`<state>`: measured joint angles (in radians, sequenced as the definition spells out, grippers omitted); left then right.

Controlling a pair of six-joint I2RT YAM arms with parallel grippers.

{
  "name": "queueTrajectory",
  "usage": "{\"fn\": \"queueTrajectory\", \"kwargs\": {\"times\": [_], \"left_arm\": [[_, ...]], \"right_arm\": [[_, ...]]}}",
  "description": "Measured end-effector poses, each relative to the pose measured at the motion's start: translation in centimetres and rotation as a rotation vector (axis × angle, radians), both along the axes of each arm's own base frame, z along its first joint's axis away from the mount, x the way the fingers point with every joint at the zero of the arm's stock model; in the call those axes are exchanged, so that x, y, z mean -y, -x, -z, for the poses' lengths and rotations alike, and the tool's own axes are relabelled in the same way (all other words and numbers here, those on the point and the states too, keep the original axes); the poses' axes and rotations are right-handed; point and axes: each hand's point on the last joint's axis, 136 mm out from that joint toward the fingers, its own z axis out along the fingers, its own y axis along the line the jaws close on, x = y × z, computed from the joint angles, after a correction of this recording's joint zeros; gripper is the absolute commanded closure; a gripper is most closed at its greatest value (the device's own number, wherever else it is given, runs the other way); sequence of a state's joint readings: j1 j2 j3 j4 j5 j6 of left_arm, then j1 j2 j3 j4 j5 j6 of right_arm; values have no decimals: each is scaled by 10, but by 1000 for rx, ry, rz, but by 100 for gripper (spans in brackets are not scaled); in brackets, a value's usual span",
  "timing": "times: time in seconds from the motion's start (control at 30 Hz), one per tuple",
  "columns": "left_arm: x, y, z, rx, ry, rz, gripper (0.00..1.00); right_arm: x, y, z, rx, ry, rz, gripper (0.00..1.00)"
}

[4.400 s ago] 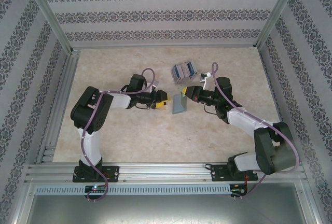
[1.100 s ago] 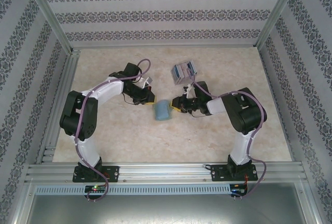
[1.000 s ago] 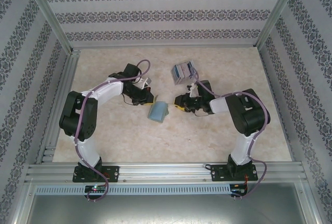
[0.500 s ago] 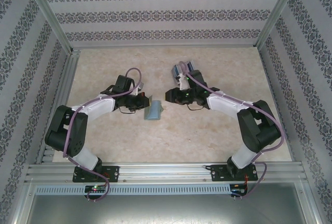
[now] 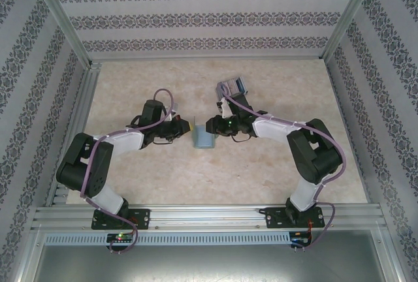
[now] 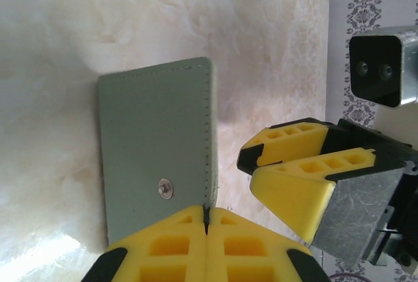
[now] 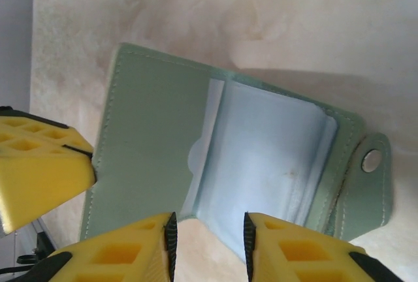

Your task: Put the credit cards into the card holder

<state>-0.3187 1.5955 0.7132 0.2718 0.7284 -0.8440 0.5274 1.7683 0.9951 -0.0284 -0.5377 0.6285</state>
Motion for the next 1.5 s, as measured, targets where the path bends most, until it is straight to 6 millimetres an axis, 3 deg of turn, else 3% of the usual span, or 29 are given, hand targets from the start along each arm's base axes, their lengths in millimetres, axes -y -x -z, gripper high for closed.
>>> {"fn": "queueTrajectory", "kwargs": {"times": [0.2, 0.37, 0.53, 0.9, 1.13, 1.2, 1.3, 1.5], "left_arm": [[-2, 3, 5, 0, 19, -19, 100], [-3, 4, 7, 1, 8, -20, 100], [-16, 10, 22, -18, -98, -34, 100], [-33, 55, 73, -171, -232, -1, 98], [-18, 68, 72, -185, -225, 37, 87], [-21, 70, 67, -183, -240, 29, 82], [-31, 59, 38, -125, -256, -17, 78], [-51, -13, -47, 44, -163, -131, 75]], "right_arm": [[6, 5, 26, -59, 74, 3, 63], [5, 2, 31, -54, 117, -12, 63], [13, -3, 34, -30, 192, -12, 66], [24, -18, 44, 5, 321, -31, 73], [9, -36, 46, 64, 389, -117, 75], [4, -38, 46, 87, 405, -153, 75], [2, -38, 47, 133, 454, -197, 77], [4, -41, 49, 237, 547, -276, 77]]}}
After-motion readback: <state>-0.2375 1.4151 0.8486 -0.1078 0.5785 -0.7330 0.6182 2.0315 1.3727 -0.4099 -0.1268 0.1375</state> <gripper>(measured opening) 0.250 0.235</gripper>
